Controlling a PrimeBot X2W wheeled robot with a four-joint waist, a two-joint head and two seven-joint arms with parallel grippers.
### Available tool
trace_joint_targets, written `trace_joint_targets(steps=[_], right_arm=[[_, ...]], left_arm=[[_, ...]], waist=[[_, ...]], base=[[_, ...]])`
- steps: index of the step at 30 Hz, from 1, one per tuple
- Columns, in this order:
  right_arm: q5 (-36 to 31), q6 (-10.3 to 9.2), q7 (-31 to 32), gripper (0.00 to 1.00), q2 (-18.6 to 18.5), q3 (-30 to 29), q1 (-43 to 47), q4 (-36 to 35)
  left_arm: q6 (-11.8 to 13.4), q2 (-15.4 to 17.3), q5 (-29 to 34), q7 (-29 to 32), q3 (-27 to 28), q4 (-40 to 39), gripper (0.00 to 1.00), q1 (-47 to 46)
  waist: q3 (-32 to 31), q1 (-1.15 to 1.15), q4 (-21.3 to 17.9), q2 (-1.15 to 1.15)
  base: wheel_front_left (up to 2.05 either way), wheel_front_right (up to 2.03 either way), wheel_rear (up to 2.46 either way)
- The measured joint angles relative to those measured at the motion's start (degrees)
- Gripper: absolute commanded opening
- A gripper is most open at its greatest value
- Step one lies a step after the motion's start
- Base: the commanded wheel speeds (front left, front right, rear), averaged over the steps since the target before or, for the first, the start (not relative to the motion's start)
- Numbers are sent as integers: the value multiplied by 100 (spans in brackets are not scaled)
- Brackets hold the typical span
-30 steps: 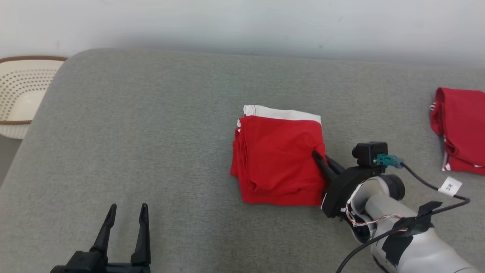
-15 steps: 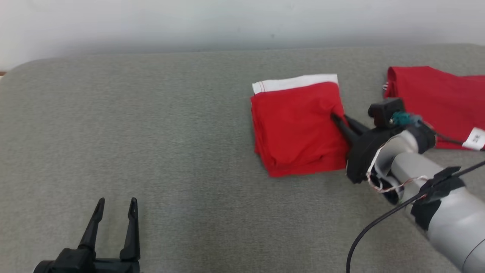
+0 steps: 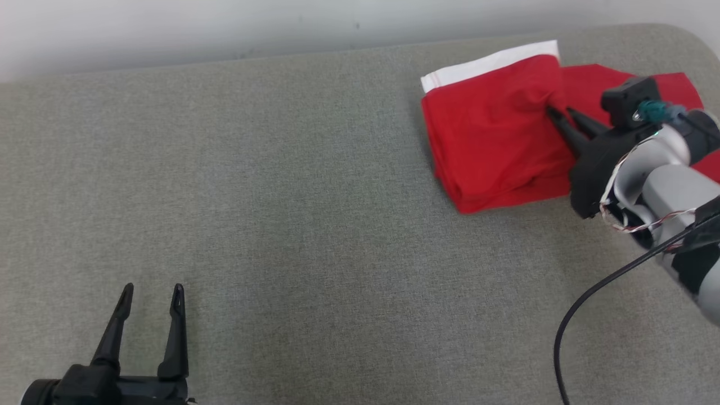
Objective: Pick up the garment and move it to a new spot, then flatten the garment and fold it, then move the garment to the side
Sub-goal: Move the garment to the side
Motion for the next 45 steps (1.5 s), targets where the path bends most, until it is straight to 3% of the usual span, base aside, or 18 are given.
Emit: trace_joint_targets(steps=[17, 29, 45], right_arm=[[151, 0, 299, 0, -817, 48, -693, -308], [238, 1, 398, 0, -1124, 55, -938, 186], [-225, 2, 241, 0, -1198, 60, -1298, 728]], left_arm=[[42, 334, 88, 0, 203, -461, 100, 27], [43, 534, 87, 0, 280, -651, 100, -26], [93, 641, 77, 0, 281, -722, 100, -81]], waist=[[489, -1, -375, 0], [901, 0, -412, 0], [1125, 0, -324, -1]], base=[[0, 0, 0], [0, 0, 0], [0, 0, 0]])
